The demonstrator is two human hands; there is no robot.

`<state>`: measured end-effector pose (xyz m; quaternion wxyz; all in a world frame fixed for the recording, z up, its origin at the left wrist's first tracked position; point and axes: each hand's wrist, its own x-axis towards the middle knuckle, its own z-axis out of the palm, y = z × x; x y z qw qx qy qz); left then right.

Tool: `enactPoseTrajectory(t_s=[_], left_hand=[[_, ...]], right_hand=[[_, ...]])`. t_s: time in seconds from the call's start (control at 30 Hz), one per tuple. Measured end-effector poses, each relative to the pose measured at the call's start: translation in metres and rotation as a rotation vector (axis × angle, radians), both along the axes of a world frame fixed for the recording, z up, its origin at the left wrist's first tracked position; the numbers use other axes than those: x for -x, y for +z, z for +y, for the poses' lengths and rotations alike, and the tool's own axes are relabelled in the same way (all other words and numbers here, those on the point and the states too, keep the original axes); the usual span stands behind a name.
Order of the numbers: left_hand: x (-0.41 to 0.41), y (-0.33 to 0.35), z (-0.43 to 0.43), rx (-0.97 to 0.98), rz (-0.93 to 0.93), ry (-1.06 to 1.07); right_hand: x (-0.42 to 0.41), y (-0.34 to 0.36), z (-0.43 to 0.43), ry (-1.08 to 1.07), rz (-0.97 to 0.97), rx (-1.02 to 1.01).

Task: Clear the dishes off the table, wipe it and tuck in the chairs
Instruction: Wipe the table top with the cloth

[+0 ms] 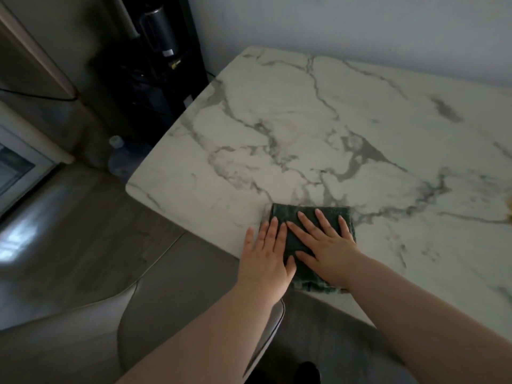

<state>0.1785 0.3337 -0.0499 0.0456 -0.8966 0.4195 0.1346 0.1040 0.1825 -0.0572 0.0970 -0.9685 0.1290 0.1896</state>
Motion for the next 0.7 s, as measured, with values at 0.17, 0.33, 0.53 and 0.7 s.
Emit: enactPoseTrajectory(t_s=[0.17, 0.33, 0.53, 0.7], left_hand=[[-0.04, -0.003, 0.018, 0.004, -0.059, 0.09], [-0.089, -0.004, 0.052, -0.023, -0.105, 0.16], [-0.153, -0.004, 0.09, -0.046, -0.17, 0.22], [-0.208, -0.005, 0.109, -0.069, -0.164, 0.267]], right_hand=[[-0.053, 0.001, 0.018, 0.058, -0.004, 0.013], [-0.114, 0.002, 0.053, 0.107, 0.011, -0.011], [-0.19, 0.002, 0.088, 0.169, -0.004, -0.016], [-0.251, 0.004, 0.106, 0.223, -0.003, -0.023]])
